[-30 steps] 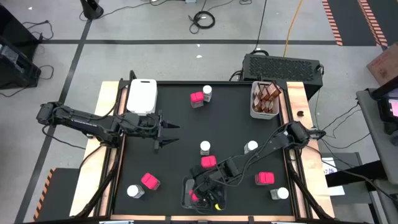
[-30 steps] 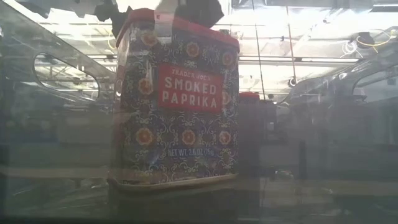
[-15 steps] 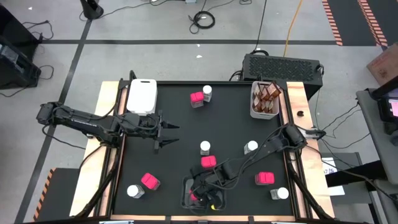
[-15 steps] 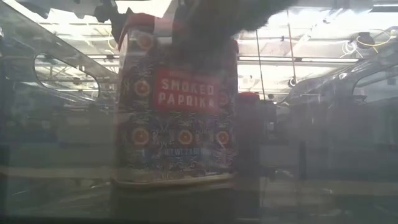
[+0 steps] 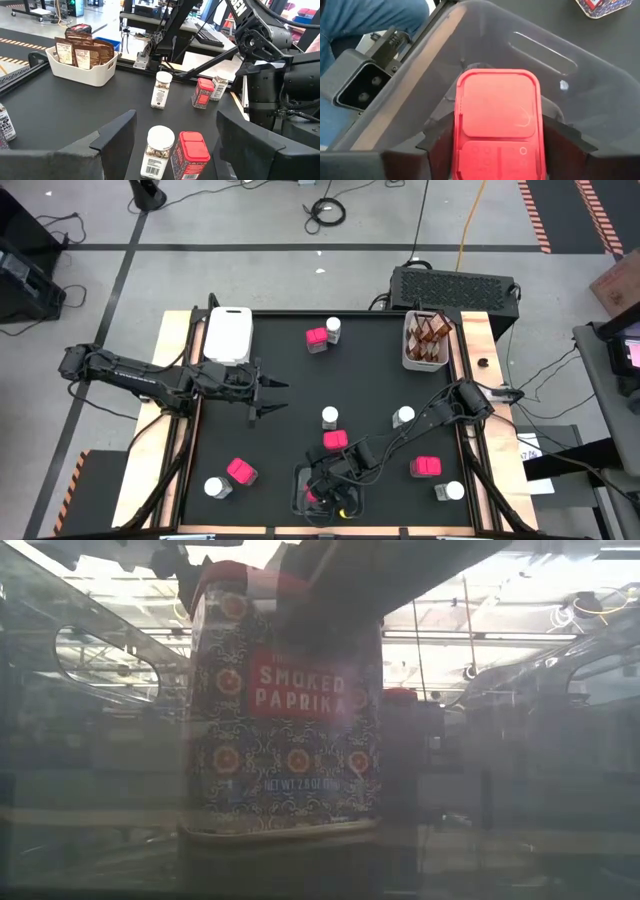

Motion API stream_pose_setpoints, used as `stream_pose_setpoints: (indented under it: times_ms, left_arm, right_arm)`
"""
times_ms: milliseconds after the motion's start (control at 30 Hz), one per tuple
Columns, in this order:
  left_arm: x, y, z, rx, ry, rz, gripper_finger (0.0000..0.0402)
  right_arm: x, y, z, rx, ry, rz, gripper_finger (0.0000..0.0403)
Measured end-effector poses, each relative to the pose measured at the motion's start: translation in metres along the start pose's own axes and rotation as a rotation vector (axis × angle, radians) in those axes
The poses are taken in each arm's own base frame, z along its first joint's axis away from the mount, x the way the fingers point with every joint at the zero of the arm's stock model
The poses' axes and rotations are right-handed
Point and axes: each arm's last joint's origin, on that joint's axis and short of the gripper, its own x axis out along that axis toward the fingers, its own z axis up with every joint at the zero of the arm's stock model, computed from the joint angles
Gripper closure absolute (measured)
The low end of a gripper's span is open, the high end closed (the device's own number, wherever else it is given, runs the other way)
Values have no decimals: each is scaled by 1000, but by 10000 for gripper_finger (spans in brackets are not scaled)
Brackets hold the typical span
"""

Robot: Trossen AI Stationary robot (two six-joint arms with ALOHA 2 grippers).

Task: Sort spices by type
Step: Put the red seasoning can into the black bin

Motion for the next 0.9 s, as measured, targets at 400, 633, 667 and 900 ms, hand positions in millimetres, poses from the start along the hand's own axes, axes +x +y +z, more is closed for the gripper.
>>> stream_pose_setpoints:
  times_ms: [400,633,667,900]
  left_arm:
    - [0,0,0,0,-1,0,125]
    - [0,0,0,-7,-2,0,125]
    - [0,0,0,-7,-2,0,125]
    - [0,0,1,-11,-14,8,125]
  right_arm:
    - [-31,5,21,-96,152,34,192]
    - [-40,19,16,-261,238,238,195]
    - [-40,21,14,-294,254,252,195]
    - [-41,29,10,-581,255,308,190]
